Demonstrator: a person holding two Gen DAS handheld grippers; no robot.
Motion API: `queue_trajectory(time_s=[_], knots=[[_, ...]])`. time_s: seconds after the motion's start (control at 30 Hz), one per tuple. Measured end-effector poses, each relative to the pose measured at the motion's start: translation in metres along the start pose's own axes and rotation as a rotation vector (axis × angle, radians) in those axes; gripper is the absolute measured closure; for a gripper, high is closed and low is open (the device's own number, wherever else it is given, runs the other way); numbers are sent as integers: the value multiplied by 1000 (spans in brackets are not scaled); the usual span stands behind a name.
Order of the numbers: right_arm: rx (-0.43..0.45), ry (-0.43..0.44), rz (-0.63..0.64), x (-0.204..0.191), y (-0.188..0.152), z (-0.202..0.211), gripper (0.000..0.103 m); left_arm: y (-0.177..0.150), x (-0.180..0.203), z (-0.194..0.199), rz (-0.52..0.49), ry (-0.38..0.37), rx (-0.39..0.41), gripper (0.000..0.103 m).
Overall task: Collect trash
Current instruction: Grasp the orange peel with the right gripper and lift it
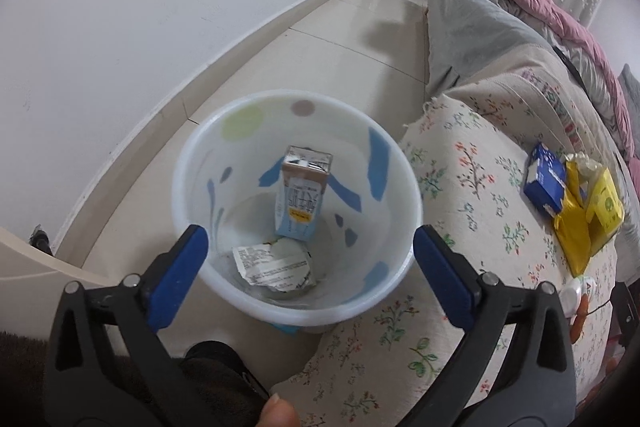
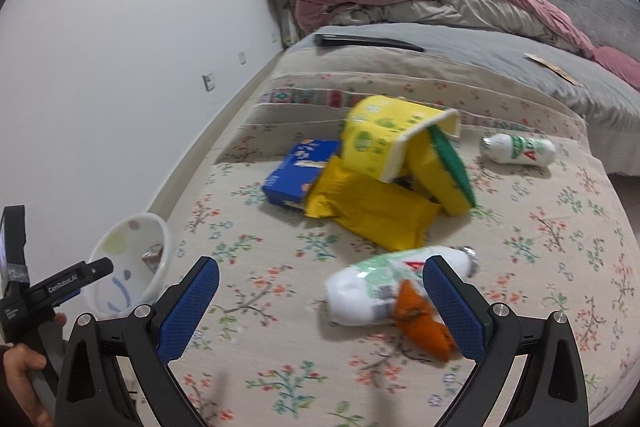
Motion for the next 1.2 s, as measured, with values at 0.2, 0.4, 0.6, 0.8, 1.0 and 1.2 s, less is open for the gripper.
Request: queue_trajectory(time_s=[0.2,0.4,0.6,0.8,1.0,1.2], knots=[[-10,-45,-41,31,-7,3,0,-11,24,-2,-53,-16,-44,1],[-34,-74,-76,56,-17,1,0,-16,48,-1,-90,-45,-62,1],[-55,-90,-98,69,-24,-5,0,-22,65,-4,-113,-68,-79,1],[-75,-89,-123,75,-28,-12,1,-27,73,-7,-120,-82,-102,1],[-113,-87,-105,71,-34,-20,24,-28,74,-9,-121,-86,-113,1],[-138,-86,-94,70,-39,-24,37,-28,76,-9,-122,-93,-112,1]])
Point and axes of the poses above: each gripper's, at about its wrist camera, not at the fingertips, and z roughly against the way its jaws point, x to its right, y to its top, the point moved 6 cm from there along -z, roughly the way its jaws point
